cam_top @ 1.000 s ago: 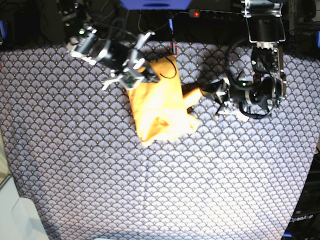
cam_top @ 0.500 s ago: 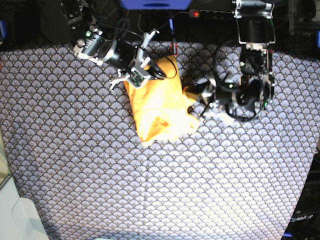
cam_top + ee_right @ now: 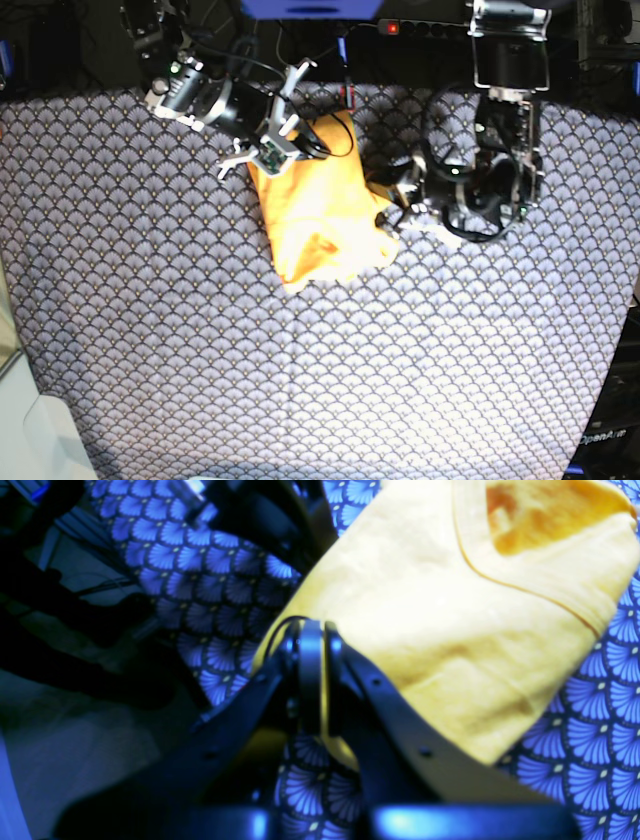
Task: Fold the T-shirt properly
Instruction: 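Grasp the bundle's collar end with the right gripper and hold it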
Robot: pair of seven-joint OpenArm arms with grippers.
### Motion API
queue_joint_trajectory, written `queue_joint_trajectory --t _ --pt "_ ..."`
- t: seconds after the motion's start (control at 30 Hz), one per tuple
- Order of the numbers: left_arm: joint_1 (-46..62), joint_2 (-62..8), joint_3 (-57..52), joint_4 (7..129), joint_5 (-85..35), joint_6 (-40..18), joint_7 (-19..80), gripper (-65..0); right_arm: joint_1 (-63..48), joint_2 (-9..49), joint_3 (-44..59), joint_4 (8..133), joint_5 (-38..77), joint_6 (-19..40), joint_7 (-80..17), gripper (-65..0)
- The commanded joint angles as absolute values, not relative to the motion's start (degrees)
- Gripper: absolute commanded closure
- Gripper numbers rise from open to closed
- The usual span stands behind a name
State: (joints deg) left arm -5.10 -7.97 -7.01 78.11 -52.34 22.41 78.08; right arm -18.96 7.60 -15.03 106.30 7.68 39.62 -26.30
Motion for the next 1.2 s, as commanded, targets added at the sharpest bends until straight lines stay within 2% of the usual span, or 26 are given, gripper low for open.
queue_joint_trajectory --t 0.0,0.3,0.43,0.7,0.93,1.17 --pt "-6.0 -8.8 -7.3 80.0 -53.8 22.2 79.5 0.0 -18.7 7.6 -15.0 107.5 8.4 40.0 -24.9 0.0" --pt "-3.5 -10.2 -15.7 87.3 -58.3 22.7 80.0 0.0 -18.2 7.6 -15.0 107.5 8.4 40.0 -24.9 0.0" --pt "-3.5 -11.6 -14.8 84.4 -58.0 22.8 80.0 0.0 -17.6 7.6 -15.0 107.2 8.4 40.0 -25.0 0.0" --pt "-3.9 -9.8 -14.9 83.5 -48.2 22.4 80.0 0.0 -17.5 7.6 -15.0 107.2 8.4 40.0 -25.0 0.0" --pt "-4.9 -8.3 -11.8 83.4 -48.2 22.6 79.9 0.0 -17.5 7.6 -15.0 107.3 8.4 40.0 -25.0 0.0" --pt "-4.6 -8.7 -8.6 83.3 -48.1 22.7 75.5 0.0 -17.6 8.3 -15.0 107.5 8.4 40.0 -25.0 0.0"
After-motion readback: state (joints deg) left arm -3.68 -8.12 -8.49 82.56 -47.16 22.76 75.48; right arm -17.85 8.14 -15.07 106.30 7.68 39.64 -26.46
